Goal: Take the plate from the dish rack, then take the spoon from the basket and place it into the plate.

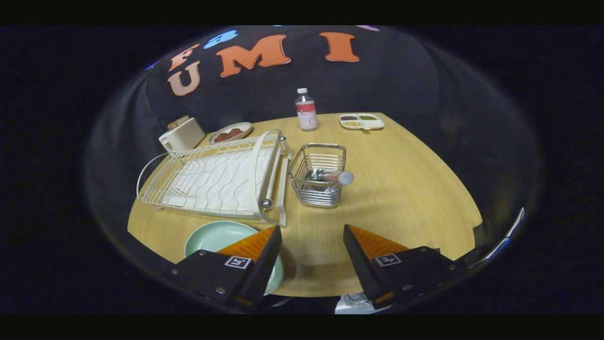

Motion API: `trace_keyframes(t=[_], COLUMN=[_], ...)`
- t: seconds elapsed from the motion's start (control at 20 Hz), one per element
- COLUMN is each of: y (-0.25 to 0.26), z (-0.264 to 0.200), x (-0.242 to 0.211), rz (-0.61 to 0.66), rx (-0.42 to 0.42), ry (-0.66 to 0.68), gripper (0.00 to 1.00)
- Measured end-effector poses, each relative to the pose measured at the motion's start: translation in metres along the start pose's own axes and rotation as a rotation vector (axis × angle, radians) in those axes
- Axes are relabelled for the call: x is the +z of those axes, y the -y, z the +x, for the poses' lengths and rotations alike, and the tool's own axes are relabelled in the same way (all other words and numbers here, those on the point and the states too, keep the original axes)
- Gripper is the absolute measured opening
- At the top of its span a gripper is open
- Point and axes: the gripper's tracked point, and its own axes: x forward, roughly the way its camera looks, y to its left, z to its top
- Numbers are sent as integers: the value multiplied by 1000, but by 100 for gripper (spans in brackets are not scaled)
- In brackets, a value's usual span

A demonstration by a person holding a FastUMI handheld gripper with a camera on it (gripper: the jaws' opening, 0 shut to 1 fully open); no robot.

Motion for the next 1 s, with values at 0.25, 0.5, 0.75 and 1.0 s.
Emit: trace_keyframes(t=[0.25, 0.5, 0.75, 1.0], y=[18, 19, 5, 5], z=[15, 38, 51, 37], x=[25, 47, 58, 65], rz=[-60, -91, -110, -70], rx=[-41, -32, 25, 46], ry=[128, 237, 296, 312], gripper=[80, 72, 39, 19])
